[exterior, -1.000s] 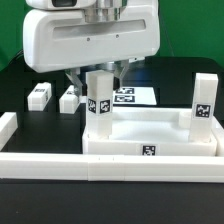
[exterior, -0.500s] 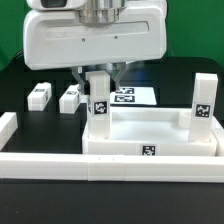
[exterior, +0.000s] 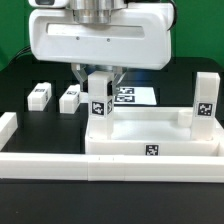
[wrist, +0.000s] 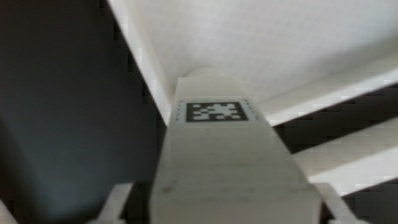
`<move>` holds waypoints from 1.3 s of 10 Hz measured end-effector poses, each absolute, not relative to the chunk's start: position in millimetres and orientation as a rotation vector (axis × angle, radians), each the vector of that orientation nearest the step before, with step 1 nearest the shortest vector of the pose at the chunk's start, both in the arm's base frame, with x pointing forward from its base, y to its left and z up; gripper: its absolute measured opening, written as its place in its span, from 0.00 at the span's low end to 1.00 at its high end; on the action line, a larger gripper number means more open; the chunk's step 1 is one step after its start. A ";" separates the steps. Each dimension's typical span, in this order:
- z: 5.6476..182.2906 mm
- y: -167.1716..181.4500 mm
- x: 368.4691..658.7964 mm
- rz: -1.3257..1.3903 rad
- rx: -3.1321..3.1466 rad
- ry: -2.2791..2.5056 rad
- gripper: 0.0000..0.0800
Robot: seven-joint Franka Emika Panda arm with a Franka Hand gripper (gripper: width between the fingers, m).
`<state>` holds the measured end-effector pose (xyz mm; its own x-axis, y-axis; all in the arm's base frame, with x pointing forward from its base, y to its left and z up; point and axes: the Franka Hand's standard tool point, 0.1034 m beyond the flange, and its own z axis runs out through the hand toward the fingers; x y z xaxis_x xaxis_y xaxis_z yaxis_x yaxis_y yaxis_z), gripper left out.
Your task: Assemble desk
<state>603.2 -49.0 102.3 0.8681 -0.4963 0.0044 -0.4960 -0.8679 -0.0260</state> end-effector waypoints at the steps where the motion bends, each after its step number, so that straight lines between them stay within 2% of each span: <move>1: 102.4 -48.4 603.0 -0.013 -2.955 1.003 0.36; 4: 102.7 -48.8 602.9 -0.001 -2.872 1.221 0.36; 5: 102.6 -48.3 602.8 -0.001 -2.885 1.191 0.48; 6: 103.5 -47.0 602.4 0.001 -2.931 1.083 0.48; 7: 105.8 -44.8 603.4 -0.005 -2.963 0.987 0.70; 8: 107.3 -42.0 604.4 -0.011 -3.018 0.795 0.79; 10: 105.9 -43.5 603.7 -0.010 -3.064 0.600 0.81; 13: 106.8 -47.2 603.3 -0.015 -3.131 0.013 0.81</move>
Offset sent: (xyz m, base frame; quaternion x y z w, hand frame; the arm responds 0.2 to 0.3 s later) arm 0.0000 0.0000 0.0000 0.0000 0.0000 0.1296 0.9916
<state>603.3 -47.2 106.8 0.9999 -0.0083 0.0092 -0.0082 -0.9999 -0.0108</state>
